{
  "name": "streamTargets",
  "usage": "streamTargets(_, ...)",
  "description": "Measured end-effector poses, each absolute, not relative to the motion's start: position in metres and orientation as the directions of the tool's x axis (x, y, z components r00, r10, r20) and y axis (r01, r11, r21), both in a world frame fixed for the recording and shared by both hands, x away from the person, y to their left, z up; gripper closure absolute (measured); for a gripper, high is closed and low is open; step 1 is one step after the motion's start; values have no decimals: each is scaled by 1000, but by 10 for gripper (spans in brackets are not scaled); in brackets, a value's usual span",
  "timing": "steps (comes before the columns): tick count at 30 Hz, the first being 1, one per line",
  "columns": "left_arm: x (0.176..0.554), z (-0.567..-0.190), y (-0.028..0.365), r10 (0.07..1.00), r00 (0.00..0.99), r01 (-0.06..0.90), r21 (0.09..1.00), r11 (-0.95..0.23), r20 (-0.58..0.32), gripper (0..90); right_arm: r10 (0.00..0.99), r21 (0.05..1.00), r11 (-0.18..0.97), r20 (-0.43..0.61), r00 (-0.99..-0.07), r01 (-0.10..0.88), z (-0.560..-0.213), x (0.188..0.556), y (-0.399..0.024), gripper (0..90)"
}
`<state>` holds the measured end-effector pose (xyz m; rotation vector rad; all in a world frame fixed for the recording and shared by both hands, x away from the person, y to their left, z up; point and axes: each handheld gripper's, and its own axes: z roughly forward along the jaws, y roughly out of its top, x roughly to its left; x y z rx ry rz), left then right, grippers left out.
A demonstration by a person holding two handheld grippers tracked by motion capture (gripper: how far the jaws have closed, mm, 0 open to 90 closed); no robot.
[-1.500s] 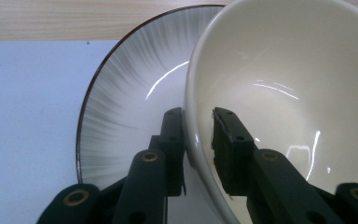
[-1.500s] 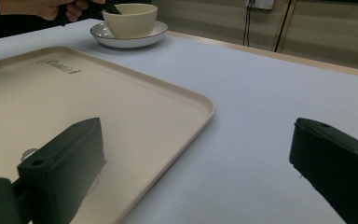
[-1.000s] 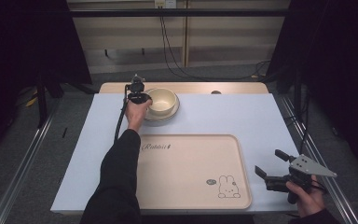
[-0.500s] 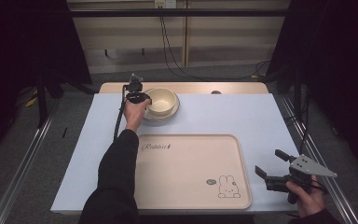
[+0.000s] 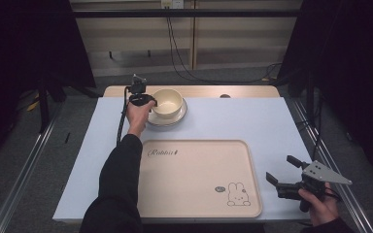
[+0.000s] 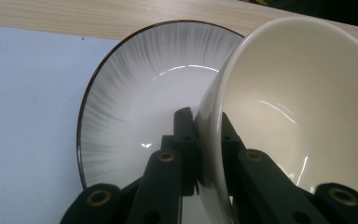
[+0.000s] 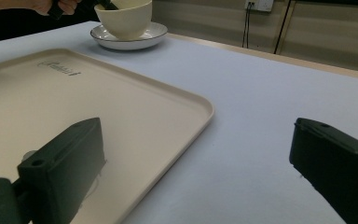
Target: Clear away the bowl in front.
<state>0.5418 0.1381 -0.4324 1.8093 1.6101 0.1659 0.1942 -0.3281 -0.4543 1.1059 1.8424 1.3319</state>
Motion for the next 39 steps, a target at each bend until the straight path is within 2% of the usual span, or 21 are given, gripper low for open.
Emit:
streamTargets(17,529,-408,148,896,269,798,603,-3,-352,840,873,953,142,6,-487,266,-453,193,-329,19)
streamTargets(29,516,-391,148,863,351,779,625,-54,-363,840,872,953,146,1,-489,264,-453,193,-328,20)
streamTargets(39,502,-377,133,833,429,757,642,-121,-349,840,871,954,151,-4,-491,259,-453,193,-329,20)
